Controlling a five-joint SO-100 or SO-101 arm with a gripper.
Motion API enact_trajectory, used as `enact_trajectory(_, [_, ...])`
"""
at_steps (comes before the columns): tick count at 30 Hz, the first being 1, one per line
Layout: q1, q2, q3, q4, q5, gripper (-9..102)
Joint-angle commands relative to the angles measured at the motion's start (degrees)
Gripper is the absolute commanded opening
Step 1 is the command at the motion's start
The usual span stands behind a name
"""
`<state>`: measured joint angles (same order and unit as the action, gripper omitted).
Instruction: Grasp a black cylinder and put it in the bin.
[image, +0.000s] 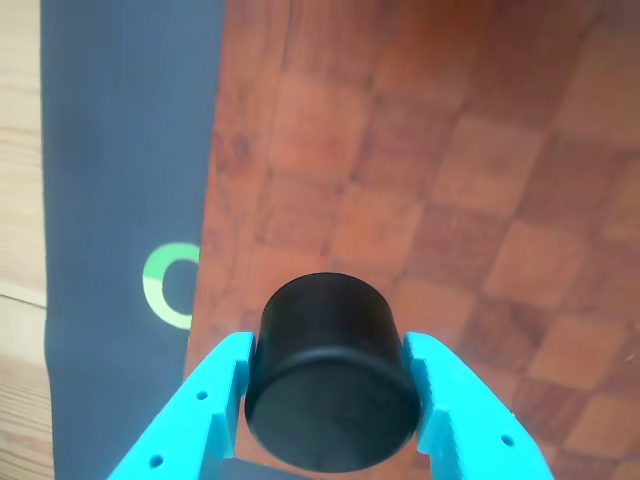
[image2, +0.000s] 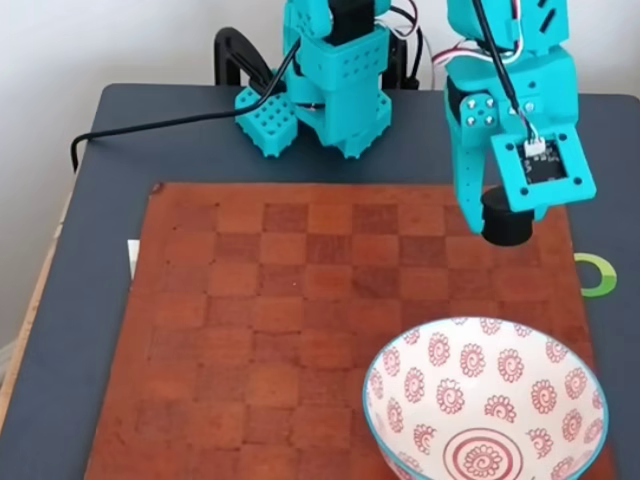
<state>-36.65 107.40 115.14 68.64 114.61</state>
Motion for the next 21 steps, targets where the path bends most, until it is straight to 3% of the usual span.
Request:
enact_trajectory(1, [2.5, 0.3, -4.6, 0.2, -2.9, 15])
enact_trajectory(10, [8.7, -1.8, -13.5, -0.7, -12.3, 15])
enact_trajectory(21, [13.4, -25.4, -39.6, 0.1, -22.3, 15])
